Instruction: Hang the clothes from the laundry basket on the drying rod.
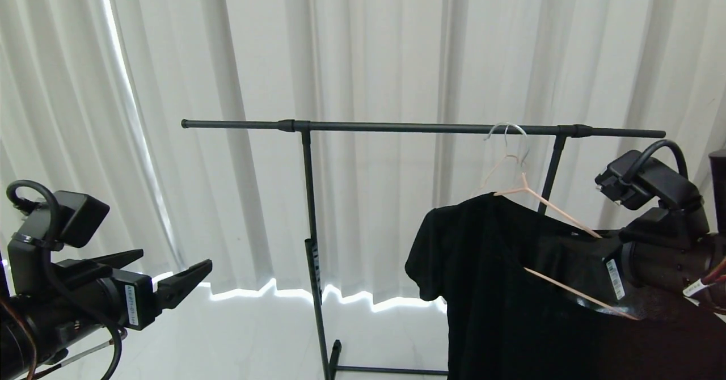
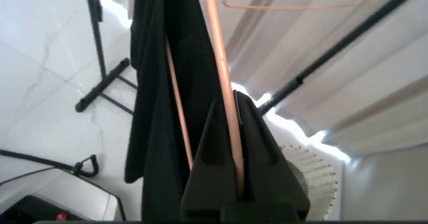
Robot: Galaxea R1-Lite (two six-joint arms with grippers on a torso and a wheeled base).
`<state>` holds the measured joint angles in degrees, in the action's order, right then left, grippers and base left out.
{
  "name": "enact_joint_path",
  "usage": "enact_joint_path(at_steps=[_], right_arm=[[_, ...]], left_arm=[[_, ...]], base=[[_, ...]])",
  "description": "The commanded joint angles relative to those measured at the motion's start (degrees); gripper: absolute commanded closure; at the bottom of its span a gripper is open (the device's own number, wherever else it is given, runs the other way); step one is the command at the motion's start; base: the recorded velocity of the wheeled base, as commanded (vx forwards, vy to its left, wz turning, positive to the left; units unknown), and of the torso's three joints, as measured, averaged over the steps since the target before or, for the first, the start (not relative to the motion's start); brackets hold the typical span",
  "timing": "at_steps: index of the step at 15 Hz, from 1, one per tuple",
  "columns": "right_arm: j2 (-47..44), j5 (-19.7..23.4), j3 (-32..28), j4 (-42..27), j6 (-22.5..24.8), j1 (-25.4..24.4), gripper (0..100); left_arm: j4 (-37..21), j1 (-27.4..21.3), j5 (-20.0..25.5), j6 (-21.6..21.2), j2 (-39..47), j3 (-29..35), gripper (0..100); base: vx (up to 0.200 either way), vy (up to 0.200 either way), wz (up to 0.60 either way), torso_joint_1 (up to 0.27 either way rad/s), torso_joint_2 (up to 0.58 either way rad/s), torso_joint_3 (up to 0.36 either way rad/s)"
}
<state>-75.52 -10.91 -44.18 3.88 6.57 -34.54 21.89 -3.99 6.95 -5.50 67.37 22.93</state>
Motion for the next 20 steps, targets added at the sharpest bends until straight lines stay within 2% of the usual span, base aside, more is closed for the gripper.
enact_joint_path(at_steps=[1,3,5,7,8,10,11,15,20], right_arm=[[-2.44,-0.16,-0.12,-0.01,-2.09,-1.94,100],[-6.13,-0.95,-1.08,0.08,-8.86,-5.45,100],[-12.55,-8.51,-5.66,0.08,-15.27,-8.18,100],[-17.20,-11.85,-11.63,0.08,-19.84,-9.76,100],[-19.66,-12.91,-15.15,0.08,-20.63,-9.85,100],[-22.57,-16.42,-19.19,-0.01,-20.81,-9.76,100],[-23.00,-16.60,-19.98,-0.01,-20.81,-9.76,100],[-23.27,-16.95,-20.77,0.08,-20.72,-9.85,100],[-23.09,-16.95,-20.86,0.08,-20.63,-9.85,100]], left_arm=[[-0.01,-0.06,-0.01,-0.13,0.13,-0.08,0],[-0.01,-0.06,-0.01,-1.27,0.13,-0.34,0],[-0.01,-0.06,-0.01,-2.41,0.22,-0.61,0],[-0.01,-0.06,-0.01,-3.29,0.22,-0.61,0],[-0.01,-0.06,-0.09,-4.17,0.49,-0.61,0],[-0.01,-0.06,-0.09,-6.10,0.49,-0.61,0],[-0.01,-0.06,-0.09,-6.89,0.49,-0.61,0],[-0.01,-0.94,-0.09,-8.13,0.22,-0.61,0],[-0.01,-3.48,-0.09,-8.13,-0.04,-0.96,0]], base=[[0.000,0.000,0.00,0.000,0.00,0.000],[0.000,0.000,0.00,0.000,0.00,0.000],[0.000,0.000,0.00,0.000,0.00,0.000],[0.000,0.000,0.00,0.000,0.00,0.000],[0.000,0.000,0.00,0.000,0.00,0.000],[0.000,0.000,0.00,0.000,0.00,0.000],[0.000,0.000,0.00,0.000,0.00,0.000],[0.000,0.000,0.00,0.000,0.00,0.000],[0.200,0.000,0.00,0.000,0.00,0.004]])
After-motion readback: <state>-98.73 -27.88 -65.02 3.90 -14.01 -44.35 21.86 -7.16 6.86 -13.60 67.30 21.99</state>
